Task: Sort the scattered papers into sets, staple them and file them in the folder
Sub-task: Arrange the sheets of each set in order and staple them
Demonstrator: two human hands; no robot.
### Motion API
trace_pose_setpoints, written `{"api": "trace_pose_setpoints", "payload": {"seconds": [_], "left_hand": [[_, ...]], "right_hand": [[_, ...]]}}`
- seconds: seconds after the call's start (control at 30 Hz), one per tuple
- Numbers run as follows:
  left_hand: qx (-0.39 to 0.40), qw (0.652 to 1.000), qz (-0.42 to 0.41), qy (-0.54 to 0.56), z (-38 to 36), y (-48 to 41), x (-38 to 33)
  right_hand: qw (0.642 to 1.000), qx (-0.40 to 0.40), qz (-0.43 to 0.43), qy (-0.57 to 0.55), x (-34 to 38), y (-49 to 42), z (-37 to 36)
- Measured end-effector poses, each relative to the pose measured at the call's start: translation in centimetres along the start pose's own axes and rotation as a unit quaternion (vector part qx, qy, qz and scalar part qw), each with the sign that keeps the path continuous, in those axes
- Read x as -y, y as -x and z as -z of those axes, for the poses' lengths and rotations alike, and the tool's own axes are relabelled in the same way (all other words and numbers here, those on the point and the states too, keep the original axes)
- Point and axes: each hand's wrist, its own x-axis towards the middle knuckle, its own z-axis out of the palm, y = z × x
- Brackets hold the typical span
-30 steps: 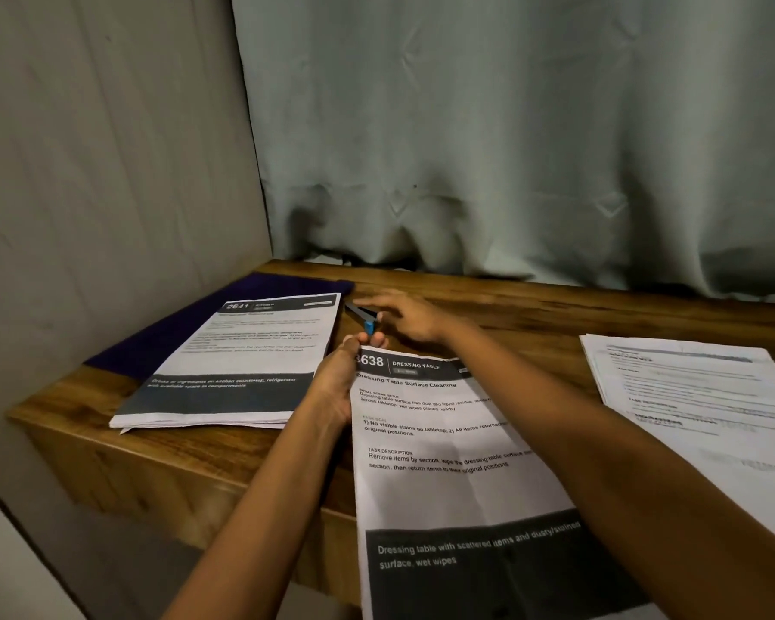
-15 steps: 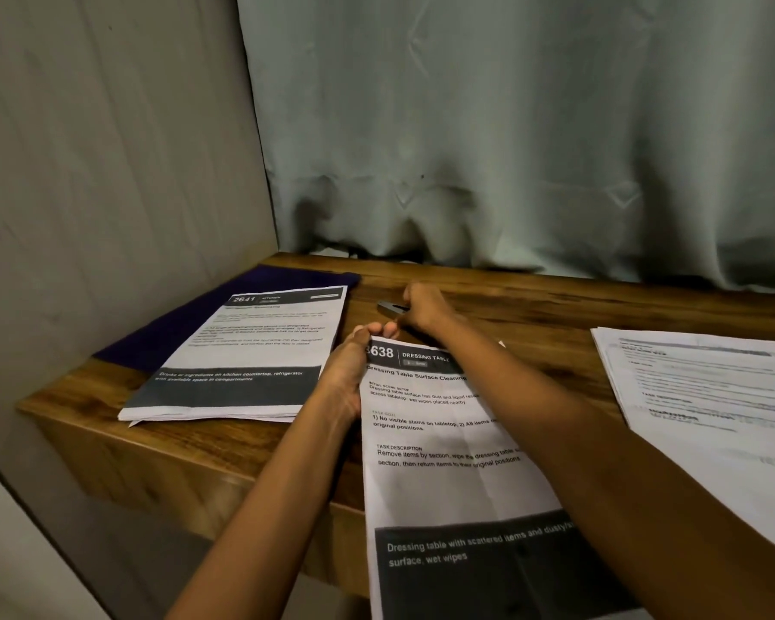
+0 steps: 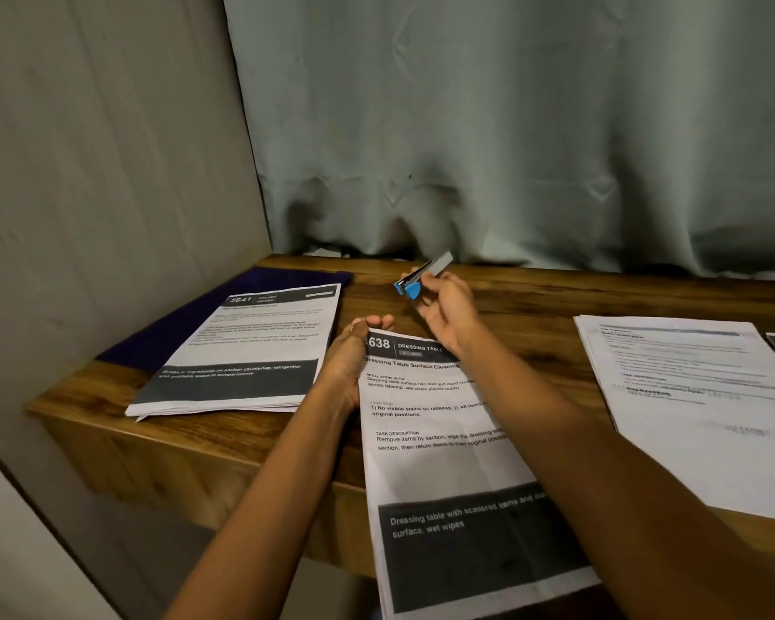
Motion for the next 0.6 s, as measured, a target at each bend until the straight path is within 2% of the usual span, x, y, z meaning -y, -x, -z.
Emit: {"api": "trace_pose_setpoints", "payload": {"seconds": [0.23, 0.4, 0.5, 0.6], "left_hand": [[0.008, 0.994, -0.052, -0.091, 0.3, 0.3, 0.1], [-0.011, 0.978, -0.096, -0.183, 0.7, 1.2, -0.1], [-0.047, 0.956, -0.151, -0.248, 1.3, 1.5, -0.1], [-0.079, 0.917, -0.221, -0.322, 1.8, 1.6, -0.7]], "right_hand": [[0.996, 0.042, -0.021, -0.074, -1.2, 0.6, 2.5], [0.996, 0.075, -0.028, -0.050, -0.8, 1.0, 2.6], [0.995, 0.087, -0.031, -0.027, -0.6, 1.2, 2.5], [0.995, 0.097, -0.035, 0.006, -0.5, 1.5, 2.1]]}}
